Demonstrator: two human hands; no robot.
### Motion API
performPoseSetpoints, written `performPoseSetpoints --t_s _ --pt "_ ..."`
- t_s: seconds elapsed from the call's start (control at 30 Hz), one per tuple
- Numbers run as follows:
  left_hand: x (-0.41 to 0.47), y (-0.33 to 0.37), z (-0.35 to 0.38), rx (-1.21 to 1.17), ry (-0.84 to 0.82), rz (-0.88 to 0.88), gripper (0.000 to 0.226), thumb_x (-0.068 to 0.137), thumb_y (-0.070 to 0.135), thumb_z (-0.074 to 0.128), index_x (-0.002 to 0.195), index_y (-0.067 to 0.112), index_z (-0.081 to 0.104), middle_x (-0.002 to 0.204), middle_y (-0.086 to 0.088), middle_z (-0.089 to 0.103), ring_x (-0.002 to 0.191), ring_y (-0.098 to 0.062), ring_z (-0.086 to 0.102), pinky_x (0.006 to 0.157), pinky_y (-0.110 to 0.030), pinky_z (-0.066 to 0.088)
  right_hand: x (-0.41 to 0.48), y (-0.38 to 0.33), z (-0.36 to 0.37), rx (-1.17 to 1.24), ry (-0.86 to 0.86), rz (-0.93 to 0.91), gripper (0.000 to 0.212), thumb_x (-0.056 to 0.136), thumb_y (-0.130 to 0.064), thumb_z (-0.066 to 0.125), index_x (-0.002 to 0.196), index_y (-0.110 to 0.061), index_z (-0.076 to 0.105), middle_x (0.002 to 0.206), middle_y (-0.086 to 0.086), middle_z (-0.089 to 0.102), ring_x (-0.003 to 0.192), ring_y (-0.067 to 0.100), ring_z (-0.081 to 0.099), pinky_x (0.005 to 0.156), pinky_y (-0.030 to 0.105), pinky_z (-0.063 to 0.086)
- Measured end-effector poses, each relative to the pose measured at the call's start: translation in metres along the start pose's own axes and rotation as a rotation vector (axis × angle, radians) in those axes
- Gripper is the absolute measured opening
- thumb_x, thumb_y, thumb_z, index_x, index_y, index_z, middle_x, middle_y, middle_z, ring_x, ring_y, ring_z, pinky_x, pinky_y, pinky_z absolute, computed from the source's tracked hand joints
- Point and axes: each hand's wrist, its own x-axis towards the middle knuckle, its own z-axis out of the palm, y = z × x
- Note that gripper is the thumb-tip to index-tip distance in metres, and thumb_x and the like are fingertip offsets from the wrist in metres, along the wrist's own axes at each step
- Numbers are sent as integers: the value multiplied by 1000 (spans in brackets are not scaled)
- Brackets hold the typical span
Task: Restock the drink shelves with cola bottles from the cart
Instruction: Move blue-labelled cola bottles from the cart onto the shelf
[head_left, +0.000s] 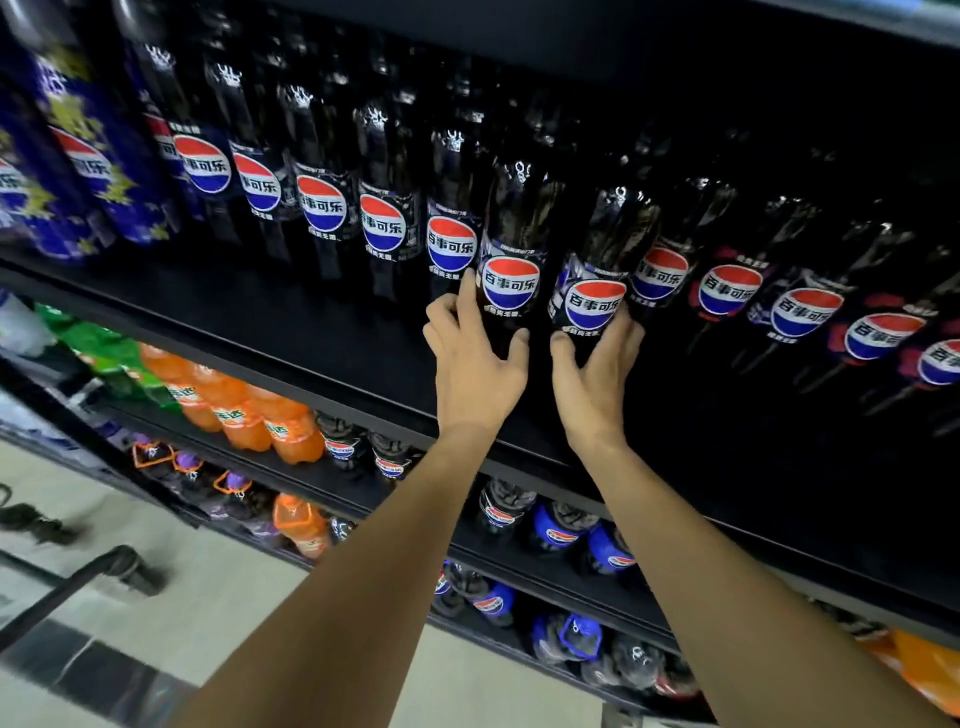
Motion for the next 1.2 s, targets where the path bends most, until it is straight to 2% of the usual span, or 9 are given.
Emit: performPoseSetpoints --t_s 0.1,0.2,0.27,0.43,0.57,0.77,0.87,0.97,1.2 --pt "2 -2 1 -91 5 -47 63 85 26 71 134 7 36 129 -6 36 116 -17 34 84 -25 39 1 0 0 5 14 10 69 88 -32 60 148 -25 27 138 -5 29 130 9 30 83 7 27" --pt "3 -4 0 -91 3 -64 61 84 31 72 129 8 38 128 -5 37 117 -17 38 82 -30 46 2 -1 1 -28 41 21 69 88 -36 63 146 -19 31 139 -5 35 131 10 33 94 15 32" --pt "4 -4 -1 -62 -6 -71 63 85 35 71 132 12 38 127 -4 38 109 -19 48 77 -31 49 3 -1 0 -34 61 37 64 87 -35 65 140 -11 38 139 2 39 132 17 36 99 25 35" --pt "5 -5 -2 -99 -39 -91 60 88 35 68 138 23 38 119 7 38 74 -4 51 69 -20 45 3 1 0 -21 50 39 52 89 -23 60 134 -9 40 137 4 40 130 19 37 96 25 33" --pt "3 -3 1 -169 -42 -101 56 87 24 67 134 18 36 119 9 36 79 12 48 65 -13 40 3 0 0 -36 73 24 50 88 -23 60 132 -8 41 133 3 41 127 18 39 92 22 32" --pt "5 -8 3 -199 -41 -148 33 89 11 61 117 16 43 110 7 44 87 5 48 76 -16 40 4 0 1 -97 87 28 56 90 -30 61 135 -5 38 138 8 37 129 20 36 92 24 33" --pt "6 -11 3 -187 -32 -170 27 92 14 61 115 18 47 105 8 49 87 7 50 73 -9 40 4 0 1 -99 91 34 55 90 -28 62 134 -5 39 137 8 38 128 19 36 90 18 33" --pt "6 -13 3 -158 -7 -173 27 92 15 62 115 16 50 105 8 51 85 10 51 71 -3 39 4 1 0 -55 95 30 49 88 -17 59 132 -5 40 134 5 40 121 10 35 78 -2 31" --pt "8 -12 4 -152 -3 -184 25 92 14 62 113 17 50 102 8 51 84 13 51 70 -1 39 5 1 1 -71 95 37 48 88 -16 57 132 -6 40 135 6 40 125 15 36 73 -3 29"
